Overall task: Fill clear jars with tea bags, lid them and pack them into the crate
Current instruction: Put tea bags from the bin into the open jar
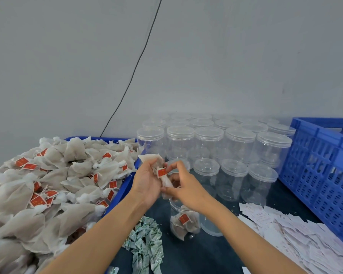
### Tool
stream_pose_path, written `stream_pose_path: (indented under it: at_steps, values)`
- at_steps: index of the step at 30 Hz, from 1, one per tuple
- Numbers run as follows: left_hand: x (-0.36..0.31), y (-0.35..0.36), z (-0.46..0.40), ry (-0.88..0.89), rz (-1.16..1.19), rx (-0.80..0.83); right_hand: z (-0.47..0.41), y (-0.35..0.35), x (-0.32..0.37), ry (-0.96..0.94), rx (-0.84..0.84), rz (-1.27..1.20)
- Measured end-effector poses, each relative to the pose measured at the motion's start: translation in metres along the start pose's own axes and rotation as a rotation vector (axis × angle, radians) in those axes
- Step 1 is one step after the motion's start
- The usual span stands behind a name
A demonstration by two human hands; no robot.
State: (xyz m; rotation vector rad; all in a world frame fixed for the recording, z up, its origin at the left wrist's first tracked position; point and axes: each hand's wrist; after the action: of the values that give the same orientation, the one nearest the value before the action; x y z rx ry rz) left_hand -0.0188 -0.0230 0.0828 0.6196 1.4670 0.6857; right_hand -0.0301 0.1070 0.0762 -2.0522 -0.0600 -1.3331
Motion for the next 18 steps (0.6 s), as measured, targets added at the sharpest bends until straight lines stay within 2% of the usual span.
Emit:
stream_pose_path:
  at_steps: [4,7,11,14,18]
  values:
    - [0.002,0.0,-0.001,0.152,-0.146,-0.092,0.0,-0.023,0.003,-0.045,-0.14,0.114]
    - [0.004,-0.003,-0.001,0.13,-0.154,-0.12,0.003,-0.046,0.001,-0.064,-0.207,0.282]
    - [0.005,-0.007,-0.003,0.059,-0.206,-0.137,0.005,-0.05,-0.004,-0.032,-0.002,0.551]
    - [0.007,-0.011,-0.005,0.013,-0.277,-0.189,0.001,-0.039,-0.008,-0.074,0.069,0.814]
    - [0.005,-0.016,-0.009,-0.001,-0.303,-0.233,-0.002,-0.025,-0.009,0.024,0.21,0.967]
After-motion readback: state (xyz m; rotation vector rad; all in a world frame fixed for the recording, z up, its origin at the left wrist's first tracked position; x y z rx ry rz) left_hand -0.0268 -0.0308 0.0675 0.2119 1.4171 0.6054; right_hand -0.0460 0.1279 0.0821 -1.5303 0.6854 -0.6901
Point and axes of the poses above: each hand's wrist, its own z-axis away from the middle knuckle, its own y-axis out of the palm, x = y × z, and after that the axes turned 4 degrees about z, right-handed
